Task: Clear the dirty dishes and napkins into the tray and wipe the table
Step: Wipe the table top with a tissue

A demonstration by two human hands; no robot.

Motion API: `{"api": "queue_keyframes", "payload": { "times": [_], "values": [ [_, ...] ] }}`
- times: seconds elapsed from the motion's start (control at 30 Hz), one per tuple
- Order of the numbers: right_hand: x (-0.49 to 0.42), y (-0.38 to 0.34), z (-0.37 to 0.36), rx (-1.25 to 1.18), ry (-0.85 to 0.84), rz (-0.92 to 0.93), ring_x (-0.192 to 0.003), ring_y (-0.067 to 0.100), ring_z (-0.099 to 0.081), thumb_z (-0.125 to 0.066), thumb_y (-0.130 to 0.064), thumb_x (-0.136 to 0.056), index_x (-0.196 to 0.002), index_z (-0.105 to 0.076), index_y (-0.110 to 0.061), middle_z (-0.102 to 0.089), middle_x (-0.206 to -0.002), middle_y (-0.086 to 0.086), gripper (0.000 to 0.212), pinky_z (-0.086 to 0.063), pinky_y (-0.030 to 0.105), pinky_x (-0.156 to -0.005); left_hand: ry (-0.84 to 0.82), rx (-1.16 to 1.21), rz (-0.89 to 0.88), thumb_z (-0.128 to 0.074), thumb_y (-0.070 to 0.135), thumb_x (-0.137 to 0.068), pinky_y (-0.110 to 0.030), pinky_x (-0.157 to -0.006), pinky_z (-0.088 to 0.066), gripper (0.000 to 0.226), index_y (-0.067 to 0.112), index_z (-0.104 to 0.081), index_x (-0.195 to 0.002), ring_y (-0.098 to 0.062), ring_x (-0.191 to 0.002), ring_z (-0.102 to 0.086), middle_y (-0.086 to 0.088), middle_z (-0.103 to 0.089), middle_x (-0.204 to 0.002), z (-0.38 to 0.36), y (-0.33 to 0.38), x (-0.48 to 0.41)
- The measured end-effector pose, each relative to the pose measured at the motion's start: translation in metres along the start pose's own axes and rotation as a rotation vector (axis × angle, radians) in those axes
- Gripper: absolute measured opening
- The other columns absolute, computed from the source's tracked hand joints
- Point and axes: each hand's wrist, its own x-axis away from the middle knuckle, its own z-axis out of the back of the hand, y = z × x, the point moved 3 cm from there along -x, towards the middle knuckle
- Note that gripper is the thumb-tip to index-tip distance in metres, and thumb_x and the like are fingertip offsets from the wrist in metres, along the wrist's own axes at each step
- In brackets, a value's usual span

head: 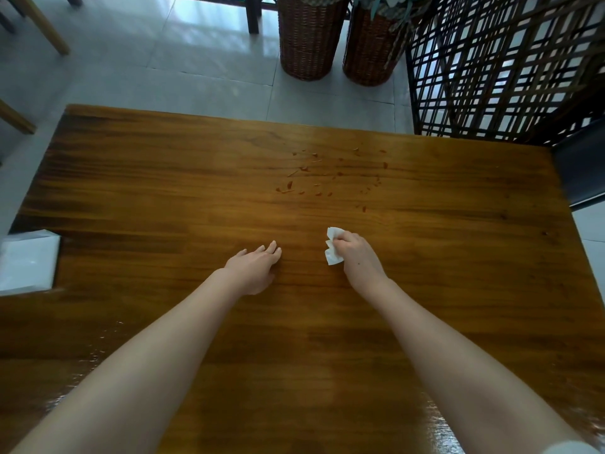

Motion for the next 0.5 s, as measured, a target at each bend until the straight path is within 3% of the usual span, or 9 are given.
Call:
{"api": "queue_keyframes", "payload": {
  "times": [0.23, 0.37, 0.5],
  "values": [
    [-0.013, 0.009, 0.0, -0.061, 0.034, -0.052, -0.097, 0.019, -0.058, -0.06, 0.011, -0.083, -0.105, -0.07, -0.005, -0.065, -0.106, 0.007, 0.029, -0.053, 0.029, -0.082, 0.308, 0.126, 0.025, -0.04, 0.008, -0.099, -0.033, -0.118, -0.014, 0.066, 0.021, -0.007, -0.155, -0.016, -0.148, -0.011, 0.002, -0.008, -0.162, 0.007, -0.016, -0.003],
    [-0.027, 0.023, 0.005, -0.075, 0.081, -0.151, -0.088, 0.017, -0.055, -0.056, 0.011, -0.084, -0.099, -0.07, -0.005, -0.063, -0.094, 0.006, 0.027, -0.051, 0.03, -0.074, 0.298, 0.09, 0.058, -0.04, 0.013, -0.101, -0.034, -0.118, -0.014, 0.065, 0.021, -0.005, -0.155, -0.017, -0.148, -0.01, 0.0, -0.005, -0.162, 0.013, -0.025, -0.013],
    [-0.043, 0.055, 0.017, -0.135, 0.179, -0.367, -0.088, 0.019, -0.056, -0.053, 0.009, -0.087, -0.099, -0.07, -0.004, -0.059, -0.092, 0.005, 0.024, -0.051, 0.033, -0.076, 0.287, 0.051, 0.083, -0.043, 0.025, -0.102, -0.035, -0.118, -0.015, 0.067, 0.02, -0.003, -0.155, -0.018, -0.149, -0.01, -0.001, -0.003, -0.162, 0.024, -0.033, -0.024]
  ]
}}
